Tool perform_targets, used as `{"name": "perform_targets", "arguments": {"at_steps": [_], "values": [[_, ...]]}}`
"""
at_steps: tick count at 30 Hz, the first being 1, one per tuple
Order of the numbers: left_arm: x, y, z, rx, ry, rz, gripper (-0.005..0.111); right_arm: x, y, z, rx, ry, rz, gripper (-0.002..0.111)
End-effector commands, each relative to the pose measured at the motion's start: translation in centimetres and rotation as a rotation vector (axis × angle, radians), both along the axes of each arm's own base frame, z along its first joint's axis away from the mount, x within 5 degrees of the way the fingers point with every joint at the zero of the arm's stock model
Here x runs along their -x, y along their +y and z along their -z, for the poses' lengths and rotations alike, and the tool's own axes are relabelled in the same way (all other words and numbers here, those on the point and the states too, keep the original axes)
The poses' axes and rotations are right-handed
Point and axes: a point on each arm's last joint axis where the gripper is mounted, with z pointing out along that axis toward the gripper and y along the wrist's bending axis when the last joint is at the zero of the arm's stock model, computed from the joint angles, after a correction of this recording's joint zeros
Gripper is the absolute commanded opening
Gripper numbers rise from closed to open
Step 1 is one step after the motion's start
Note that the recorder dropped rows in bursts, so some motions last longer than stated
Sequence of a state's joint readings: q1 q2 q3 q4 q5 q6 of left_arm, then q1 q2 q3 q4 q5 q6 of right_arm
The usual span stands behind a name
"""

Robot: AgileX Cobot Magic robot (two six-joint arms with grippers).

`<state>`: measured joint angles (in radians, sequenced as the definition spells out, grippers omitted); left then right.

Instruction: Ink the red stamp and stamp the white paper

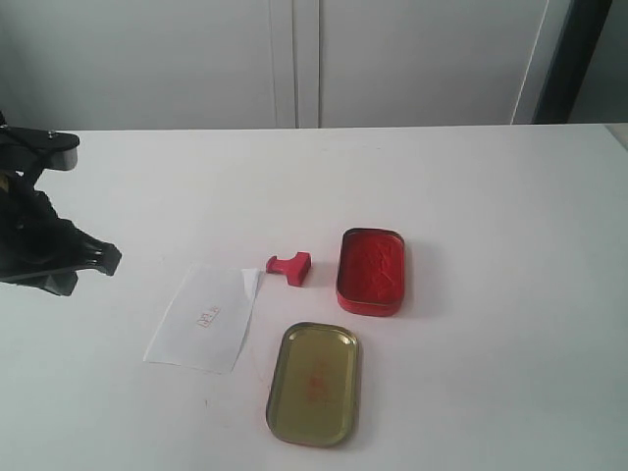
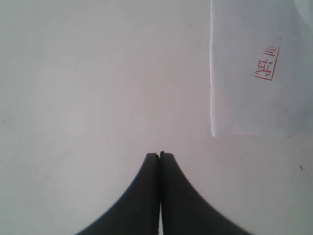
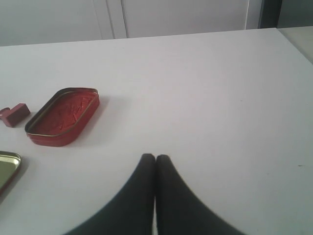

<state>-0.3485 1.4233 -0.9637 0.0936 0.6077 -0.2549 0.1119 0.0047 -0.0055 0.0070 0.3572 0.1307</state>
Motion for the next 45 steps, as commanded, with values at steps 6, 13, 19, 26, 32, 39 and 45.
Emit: {"name": "perform_targets", "arguments": {"at_steps": [6, 13, 19, 26, 32, 39, 45], "values": [[0.3, 0.0, 0.0, -0.003, 0.004, 0.003, 0.000, 0.0, 0.0, 0.0, -0.023, -0.010, 0.010, 0.000], [0.2, 0.1, 0.0, -0.006, 0.000, 0.005, 0.000, 0.0, 0.0, 0.0, -0.023, -0.010, 0.010, 0.000], [0.0, 0.0, -0.2, 0.005, -0.028, 0.005, 0.000, 0.0, 0.0, 0.0, -0.023, -0.010, 0.010, 0.000], [-0.3, 1.0, -0.4, 0.003, -0.052, -0.028, 0.000, 0.0, 0.0, 0.0, -0.023, -0.010, 0.010, 0.000], [-0.7, 2.5, -0.5, 0.001, -0.053, -0.086, 0.000, 0.0, 0.0, 0.0, -0.023, -0.010, 0.010, 0.000], [0.1, 3.0, -2.3, 0.024, -0.118, -0.101, 0.000, 0.0, 0.0, 0.0, -0.023, -0.010, 0.010, 0.000], [1.6, 3.4, -4.6, 0.052, -0.215, -0.097, 0.000, 0.0, 0.0, 0.0, -0.023, -0.010, 0.010, 0.000]]}}
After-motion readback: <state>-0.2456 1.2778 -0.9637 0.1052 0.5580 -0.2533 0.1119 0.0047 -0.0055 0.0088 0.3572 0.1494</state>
